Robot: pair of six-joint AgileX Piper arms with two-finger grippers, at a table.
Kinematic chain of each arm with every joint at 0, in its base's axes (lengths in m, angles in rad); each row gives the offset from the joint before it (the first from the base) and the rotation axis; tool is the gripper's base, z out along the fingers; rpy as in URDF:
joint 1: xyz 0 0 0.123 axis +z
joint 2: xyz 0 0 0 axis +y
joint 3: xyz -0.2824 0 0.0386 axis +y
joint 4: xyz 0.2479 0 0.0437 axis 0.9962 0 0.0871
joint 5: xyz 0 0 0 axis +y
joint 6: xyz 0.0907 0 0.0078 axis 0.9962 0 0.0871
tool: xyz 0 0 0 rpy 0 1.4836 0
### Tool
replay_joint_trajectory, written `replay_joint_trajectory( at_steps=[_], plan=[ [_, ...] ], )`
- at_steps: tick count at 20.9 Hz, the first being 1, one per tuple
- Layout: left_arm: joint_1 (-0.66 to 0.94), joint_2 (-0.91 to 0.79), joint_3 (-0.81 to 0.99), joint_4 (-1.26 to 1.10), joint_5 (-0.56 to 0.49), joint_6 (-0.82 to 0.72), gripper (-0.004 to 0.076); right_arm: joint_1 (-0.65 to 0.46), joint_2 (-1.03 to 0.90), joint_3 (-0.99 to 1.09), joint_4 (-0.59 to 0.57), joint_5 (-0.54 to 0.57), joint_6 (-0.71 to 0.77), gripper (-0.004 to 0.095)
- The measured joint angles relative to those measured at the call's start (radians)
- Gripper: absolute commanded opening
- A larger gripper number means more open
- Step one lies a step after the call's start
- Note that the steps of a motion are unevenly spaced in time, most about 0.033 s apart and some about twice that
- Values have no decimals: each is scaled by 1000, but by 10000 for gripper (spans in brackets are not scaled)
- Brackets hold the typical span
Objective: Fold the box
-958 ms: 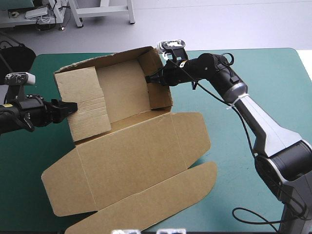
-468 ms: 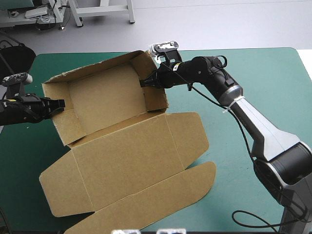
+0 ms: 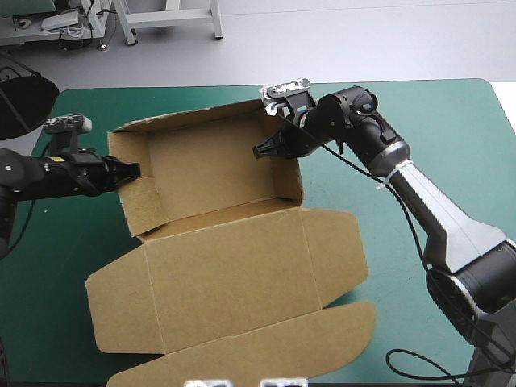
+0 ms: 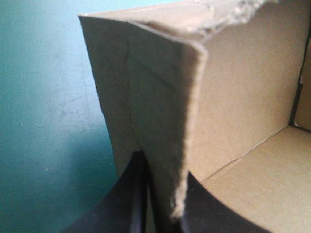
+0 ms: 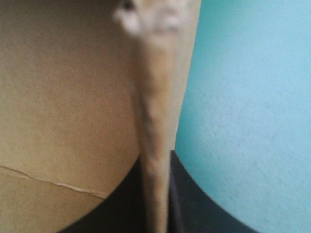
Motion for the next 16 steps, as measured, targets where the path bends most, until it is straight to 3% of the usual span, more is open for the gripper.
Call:
replay_joint_trajectory(
  at_steps=[7, 11, 16],
  plan=[
    [-293, 167, -113, 272, -43, -232, -9, -12, -1, 30, -130, 206, 73, 4],
    [-407, 277, -151, 461, -12, -381, -9, -13, -1, 162, -130, 200, 119, 0],
    [-456, 409, -170, 537, -3, -439, -9, -15, 6, 260, -106, 147, 163, 0]
  ],
)
